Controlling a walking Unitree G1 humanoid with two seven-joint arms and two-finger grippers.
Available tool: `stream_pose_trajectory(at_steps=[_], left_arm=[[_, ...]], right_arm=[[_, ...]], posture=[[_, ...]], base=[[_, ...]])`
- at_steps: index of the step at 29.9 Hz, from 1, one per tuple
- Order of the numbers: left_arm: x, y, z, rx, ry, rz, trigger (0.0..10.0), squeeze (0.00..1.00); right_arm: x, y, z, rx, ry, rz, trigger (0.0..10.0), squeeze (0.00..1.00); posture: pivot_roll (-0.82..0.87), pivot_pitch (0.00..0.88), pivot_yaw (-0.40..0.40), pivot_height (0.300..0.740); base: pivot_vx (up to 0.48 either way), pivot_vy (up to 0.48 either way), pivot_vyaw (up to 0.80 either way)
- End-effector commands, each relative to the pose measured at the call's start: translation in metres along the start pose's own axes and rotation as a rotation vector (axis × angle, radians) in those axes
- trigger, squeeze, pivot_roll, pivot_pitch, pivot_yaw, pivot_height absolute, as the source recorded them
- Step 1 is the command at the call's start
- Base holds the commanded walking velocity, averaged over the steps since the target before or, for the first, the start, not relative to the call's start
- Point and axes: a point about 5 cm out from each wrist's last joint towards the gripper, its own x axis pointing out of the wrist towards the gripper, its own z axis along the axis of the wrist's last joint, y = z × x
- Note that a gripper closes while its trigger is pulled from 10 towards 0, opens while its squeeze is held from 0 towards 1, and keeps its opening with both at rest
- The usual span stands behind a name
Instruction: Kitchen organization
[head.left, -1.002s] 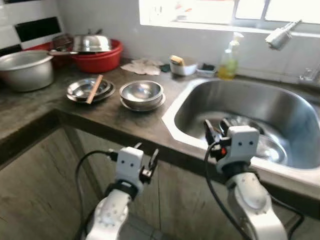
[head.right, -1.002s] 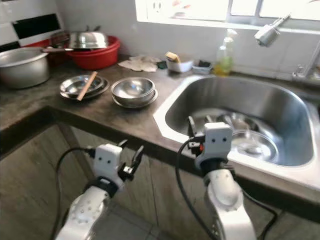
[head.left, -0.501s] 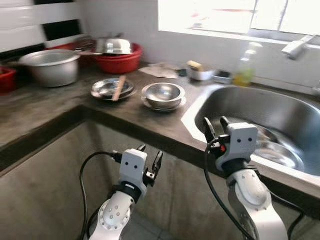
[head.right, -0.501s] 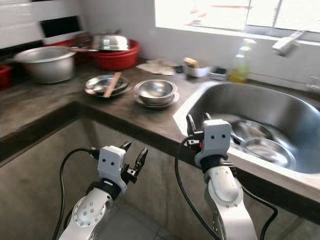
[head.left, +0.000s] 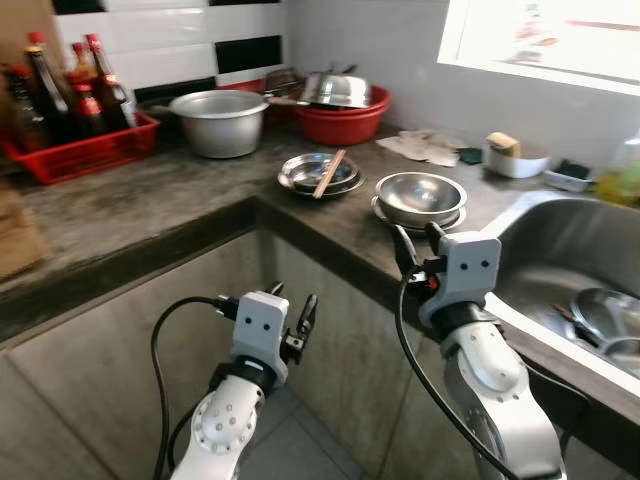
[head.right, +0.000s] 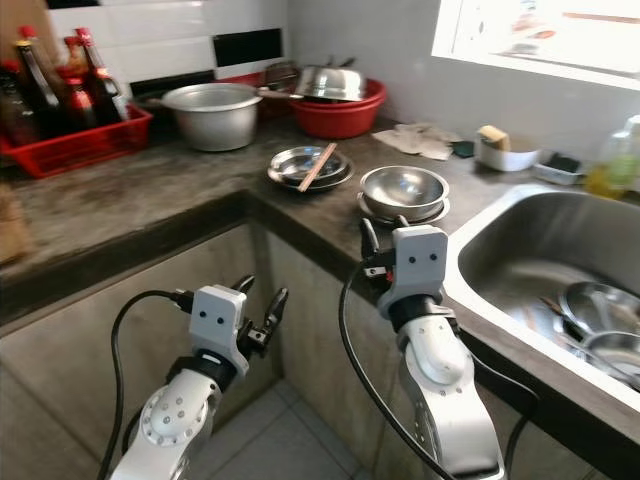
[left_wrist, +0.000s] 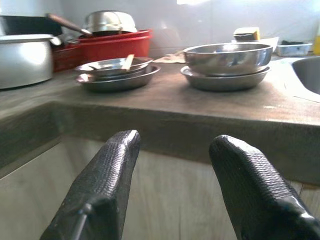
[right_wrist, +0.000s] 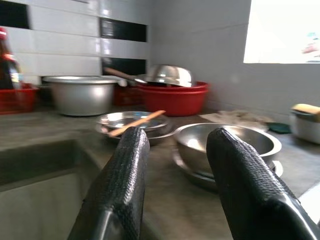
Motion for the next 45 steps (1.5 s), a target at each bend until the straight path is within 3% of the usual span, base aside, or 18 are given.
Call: stream_pose_trajectory(at_steps=[1, 11, 24, 29, 30, 32, 35, 36, 45], left_arm=[[0.002, -0.001, 0.003, 0.007, -0.009, 0.001, 10.0, 0.0], [0.001, -0.001, 0.001, -0.005, -0.004, 0.0, 10.0, 0.0], [0.0, -0.002, 0.0, -0.01, 0.003, 0.004, 10.0, 0.0], [-0.003, -0.005, -0.003, -0.01, 0.015, -0.018, 10.0, 0.0], [-0.005, -0.009, -0.004, -0.015, 0.021, -0.047, 10.0, 0.0], [-0.006, -0.01, -0.004, -0.017, 0.021, -0.058, 10.0, 0.0], [-0.011, -0.024, -0.002, -0.017, 0.018, -0.148, 10.0, 0.0], [-0.013, -0.03, 0.0, -0.016, 0.013, -0.179, 10.0, 0.0], [-0.02, -0.042, 0.002, -0.004, 0.004, -0.226, 10.0, 0.0]], right_arm=[[0.003, -0.006, 0.0, -0.003, 0.005, -0.011, 10.0, 0.0], [0.011, -0.013, 0.004, -0.022, -0.009, -0.021, 10.0, 0.0], [0.026, -0.023, 0.01, -0.02, 0.002, -0.033, 10.0, 0.0], [0.048, -0.034, 0.01, -0.046, 0.07, -0.067, 10.0, 0.0], [0.059, -0.038, 0.011, -0.05, 0.095, -0.082, 10.0, 1.0], [0.062, -0.04, 0.011, -0.053, 0.105, -0.085, 10.0, 1.0], [0.078, -0.051, 0.011, -0.066, 0.176, -0.145, 10.0, 1.0], [0.085, -0.056, 0.008, -0.082, 0.236, -0.173, 10.0, 0.0], [0.102, -0.076, -0.004, -0.022, 0.451, -0.2, 10.0, 0.0]], posture=[[0.03, 0.0, -0.026, 0.74], [0.04, 0.0, -0.024, 0.74], [0.04, 0.0, -0.032, 0.74], [0.04, 0.0, -0.032, 0.74], [0.04, 0.004, -0.034, 0.74], [0.04, 0.004, -0.034, 0.74], [0.05, 0.011, -0.042, 0.74], [0.06, 0.016, -0.043, 0.74], [0.05, 0.042, -0.048, 0.74]], base=[[0.352, 0.0, 0.0], [0.35, 0.0, 0.0], [0.0, 0.0, 0.0], [0.0, 0.0, 0.0], [0.0, 0.0, 0.0], [0.0, 0.0, 0.0], [0.0, 0.0, 0.0], [0.0, 0.0, 0.0], [0.0, 0.0, 0.0]])
